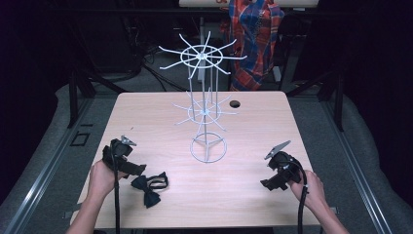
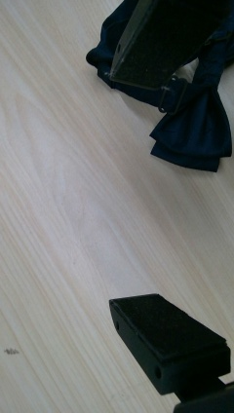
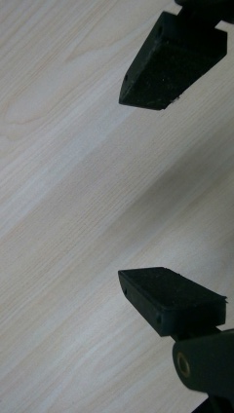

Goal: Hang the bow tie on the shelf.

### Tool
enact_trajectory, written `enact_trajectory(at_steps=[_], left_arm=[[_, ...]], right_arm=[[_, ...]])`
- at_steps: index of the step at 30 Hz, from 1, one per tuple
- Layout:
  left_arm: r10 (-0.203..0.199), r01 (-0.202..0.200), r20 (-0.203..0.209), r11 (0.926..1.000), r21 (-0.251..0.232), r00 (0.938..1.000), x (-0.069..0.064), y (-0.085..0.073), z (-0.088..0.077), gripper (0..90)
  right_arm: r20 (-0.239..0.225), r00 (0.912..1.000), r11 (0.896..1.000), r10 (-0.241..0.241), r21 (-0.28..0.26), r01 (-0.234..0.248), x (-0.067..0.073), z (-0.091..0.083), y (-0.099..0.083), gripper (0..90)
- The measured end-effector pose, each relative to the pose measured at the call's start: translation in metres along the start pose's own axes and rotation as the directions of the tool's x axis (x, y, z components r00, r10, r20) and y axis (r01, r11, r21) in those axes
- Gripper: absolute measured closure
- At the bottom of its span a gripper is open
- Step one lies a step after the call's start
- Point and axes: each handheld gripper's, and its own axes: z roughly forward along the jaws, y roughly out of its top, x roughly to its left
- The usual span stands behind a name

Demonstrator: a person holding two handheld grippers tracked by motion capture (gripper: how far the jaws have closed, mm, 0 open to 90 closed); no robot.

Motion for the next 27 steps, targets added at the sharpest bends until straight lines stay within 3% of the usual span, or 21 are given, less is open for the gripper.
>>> enact_trajectory(at_steps=[14,19,21,27], left_arm=[[0.025,-0.025,0.028,0.9997,-0.005,0.9993,-0.005,0.001,0.0,0.0],[0.039,-0.039,0.045,0.9992,0.008,0.9982,-0.009,0.005,0.004,0.0],[0.065,-0.066,0.05,0.9976,0.022,0.9966,-0.014,0.007,0.008,0.0],[0.066,-0.068,0.064,0.9975,0.022,0.9958,-0.016,0.007,0.009,0.0]], right_arm=[[-0.014,0.9997,1.0,-0.018,0.018,0.018,0.004,0.005,0.004,15.3],[-0.013,0.9997,0.999,-0.022,0.029,0.022,0.003,0.005,0.002,15.3],[-0.011,0.9998,0.999,-0.019,0.025,0.019,0.004,0.004,0.001,15.3],[-0.022,0.9995,0.999,-0.022,0.03,0.023,0.005,0.005,0.002,15.4]])
